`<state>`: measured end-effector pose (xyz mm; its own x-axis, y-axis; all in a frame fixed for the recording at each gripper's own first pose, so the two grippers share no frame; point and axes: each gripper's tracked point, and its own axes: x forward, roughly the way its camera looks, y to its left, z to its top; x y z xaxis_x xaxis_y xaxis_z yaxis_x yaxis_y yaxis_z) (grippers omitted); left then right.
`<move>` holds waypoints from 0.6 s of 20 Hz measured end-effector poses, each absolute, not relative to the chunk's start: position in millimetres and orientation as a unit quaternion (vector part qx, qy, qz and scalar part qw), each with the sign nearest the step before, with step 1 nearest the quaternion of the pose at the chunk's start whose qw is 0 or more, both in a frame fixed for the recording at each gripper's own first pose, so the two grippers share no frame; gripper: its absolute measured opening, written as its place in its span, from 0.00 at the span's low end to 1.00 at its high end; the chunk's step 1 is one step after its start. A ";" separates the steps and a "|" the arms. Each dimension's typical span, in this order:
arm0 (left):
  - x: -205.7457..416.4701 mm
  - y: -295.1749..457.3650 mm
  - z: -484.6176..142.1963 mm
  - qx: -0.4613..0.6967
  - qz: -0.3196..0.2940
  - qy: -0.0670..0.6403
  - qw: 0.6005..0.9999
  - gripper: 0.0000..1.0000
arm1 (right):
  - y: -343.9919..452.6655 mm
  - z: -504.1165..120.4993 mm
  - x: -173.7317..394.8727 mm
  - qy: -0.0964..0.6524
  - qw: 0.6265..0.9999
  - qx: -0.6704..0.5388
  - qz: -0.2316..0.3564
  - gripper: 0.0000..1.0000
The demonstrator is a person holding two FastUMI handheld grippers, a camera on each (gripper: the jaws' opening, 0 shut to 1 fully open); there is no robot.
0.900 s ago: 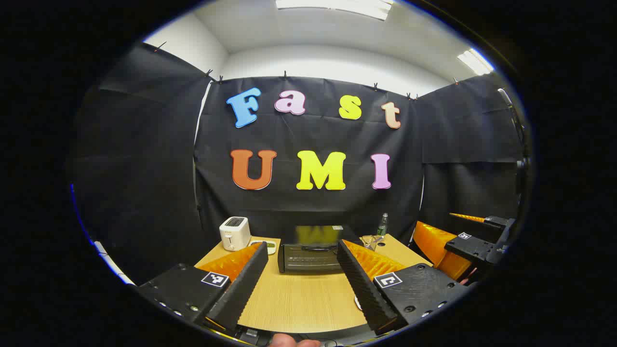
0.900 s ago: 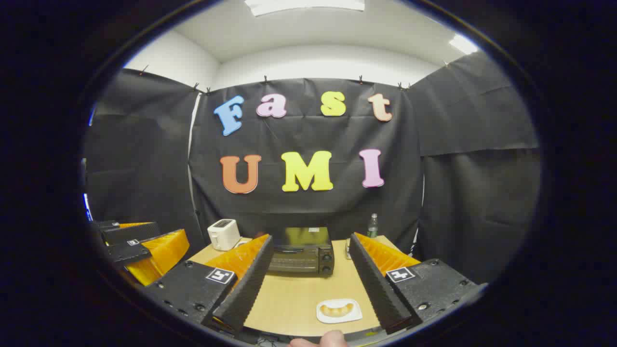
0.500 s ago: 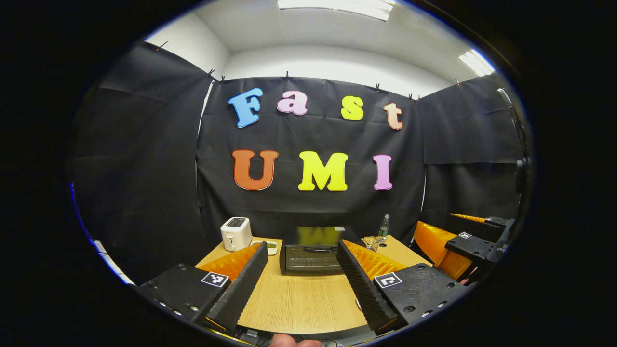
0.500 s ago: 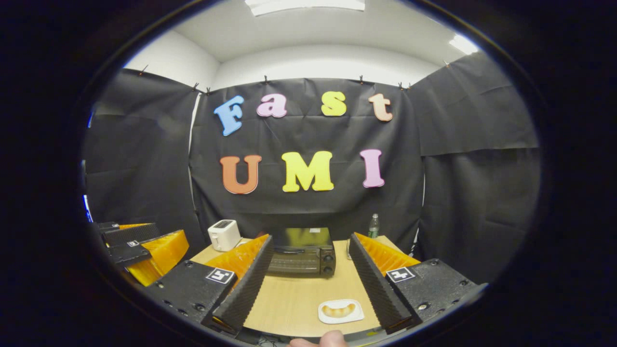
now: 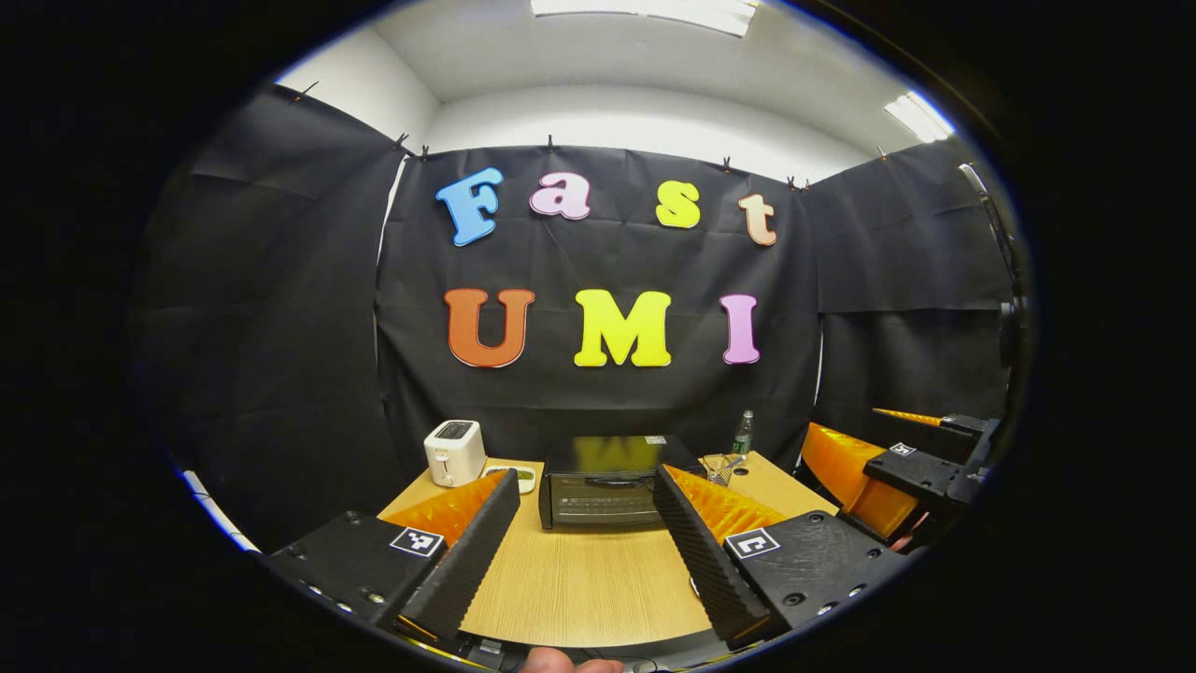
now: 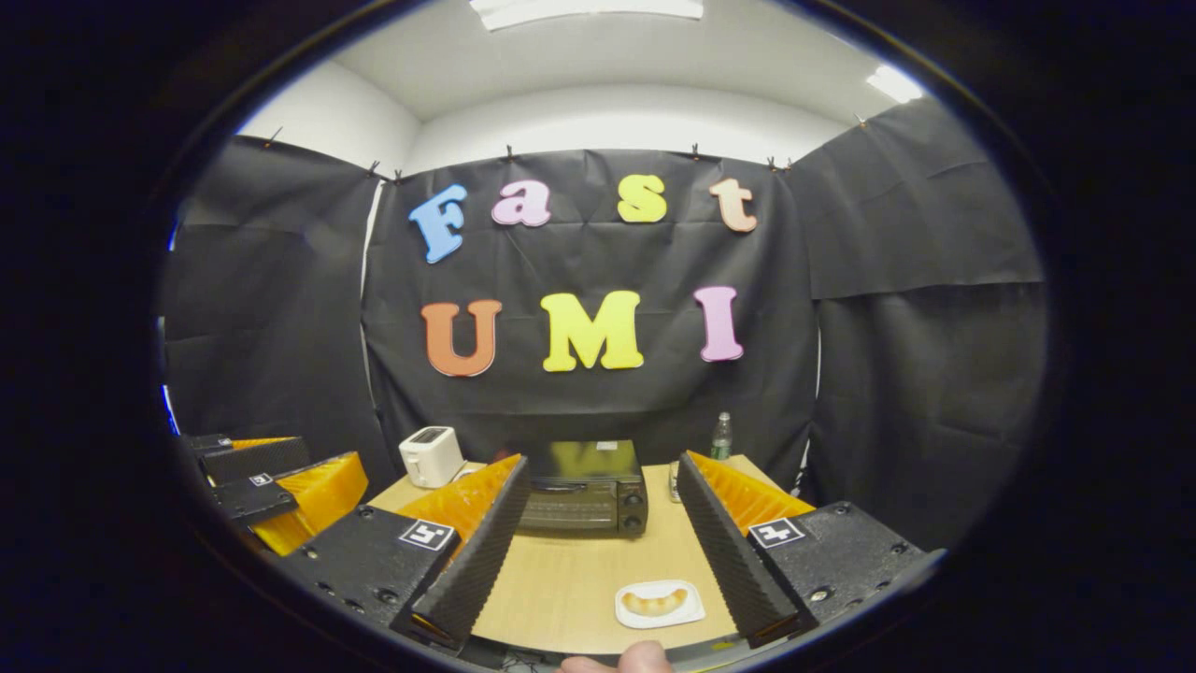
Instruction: Open the electric oven with the left hand, put the food in, and close the electric oven.
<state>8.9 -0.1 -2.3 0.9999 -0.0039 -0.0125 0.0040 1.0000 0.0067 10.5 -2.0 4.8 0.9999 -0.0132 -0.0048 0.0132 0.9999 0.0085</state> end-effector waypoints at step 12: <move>38.1 -6.7 -11.2 0.000 0.001 0.021 1.000 0.94 | -14.9 0.8 40.3 0.014 1.000 0.006 -0.007 0.97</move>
<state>38.1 -6.7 -11.2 0.9991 0.0029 -0.0411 -0.0029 1.0000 -0.0004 40.3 -14.9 0.8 0.9995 -0.0142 -0.0279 0.0145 0.9998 0.0123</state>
